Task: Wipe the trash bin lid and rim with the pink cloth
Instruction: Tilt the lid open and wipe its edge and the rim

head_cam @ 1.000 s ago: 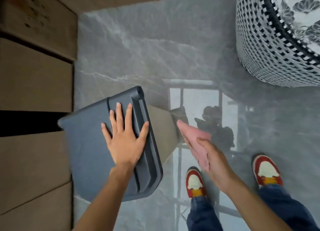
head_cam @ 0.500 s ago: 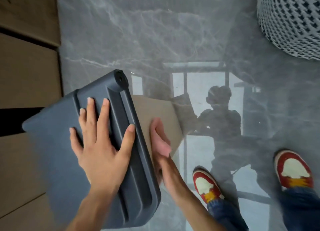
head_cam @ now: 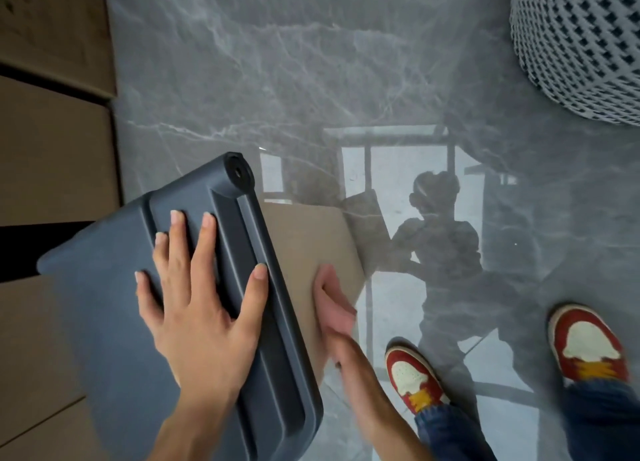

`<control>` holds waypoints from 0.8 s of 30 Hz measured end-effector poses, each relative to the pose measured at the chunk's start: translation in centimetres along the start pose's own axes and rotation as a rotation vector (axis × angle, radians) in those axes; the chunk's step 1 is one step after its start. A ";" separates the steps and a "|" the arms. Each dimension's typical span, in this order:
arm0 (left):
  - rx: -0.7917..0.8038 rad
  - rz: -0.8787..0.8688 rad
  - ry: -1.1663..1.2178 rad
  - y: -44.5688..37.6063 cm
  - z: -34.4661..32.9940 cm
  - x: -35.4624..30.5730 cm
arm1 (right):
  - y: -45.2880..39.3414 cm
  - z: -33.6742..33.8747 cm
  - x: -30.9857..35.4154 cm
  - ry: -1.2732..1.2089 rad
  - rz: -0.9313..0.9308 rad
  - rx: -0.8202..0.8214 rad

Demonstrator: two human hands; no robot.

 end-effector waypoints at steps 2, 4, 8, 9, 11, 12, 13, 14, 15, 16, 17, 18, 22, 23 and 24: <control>0.001 0.004 -0.003 0.0 0.0 0.0 | 0.8 -1.5 3.5 0.125 0.023 -0.009; -0.001 0.004 -0.003 0.0 0.0 -0.1 | 1.5 -2.4 6.1 0.091 -0.001 0.049; -0.002 0.008 -0.013 0.0 -0.1 -0.2 | -0.2 -3.2 9.8 -0.096 0.245 0.171; 0.000 0.009 -0.015 0.0 -0.1 -0.2 | -0.8 -2.8 10.3 -0.087 0.353 0.176; 0.002 0.006 -0.026 0.0 -0.1 -0.2 | -2.1 -1.7 9.7 -0.109 0.493 0.227; 0.000 0.004 -0.030 0.0 -0.1 -0.2 | -3.4 -1.1 8.8 -0.097 0.470 0.243; -0.003 0.001 -0.031 0.0 -0.1 -0.2 | -4.7 -0.5 7.5 -0.058 0.387 0.246; -0.007 -0.002 -0.030 0.0 -0.1 -0.1 | -5.7 0.0 5.7 -0.019 0.259 0.241; -0.012 -0.004 -0.028 0.0 -0.1 0.0 | -6.3 0.2 4.0 -0.008 0.130 0.235; -0.014 -0.004 -0.026 0.0 -0.1 0.0 | -6.6 0.6 2.0 -0.026 0.033 0.207; -0.012 -0.003 -0.024 0.0 -0.2 -0.1 | -6.8 1.1 0.2 -0.053 -0.046 0.158; -0.008 0.000 -0.023 0.0 -0.2 -0.1 | -6.8 1.5 -1.5 -0.086 -0.100 0.110; 0.005 0.009 -0.030 0.0 -0.1 -0.2 | -4.5 1.0 -2.7 -0.093 -0.202 -0.015; 0.003 0.006 -0.026 0.1 -0.1 -0.2 | -3.6 0.7 -1.9 -0.040 -0.169 -0.024; -0.001 0.001 -0.024 0.1 0.0 -0.2 | -2.7 0.1 -0.7 0.007 -0.149 -0.015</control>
Point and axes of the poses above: each hand's wrist, its own y-axis away from the middle knuckle, its own z-axis out of the back of the hand, x = y × z, the point moved 4 cm from there along -y, towards the middle knuckle, and after that the axes turned 8 degrees about y, right-handed, at the moved point
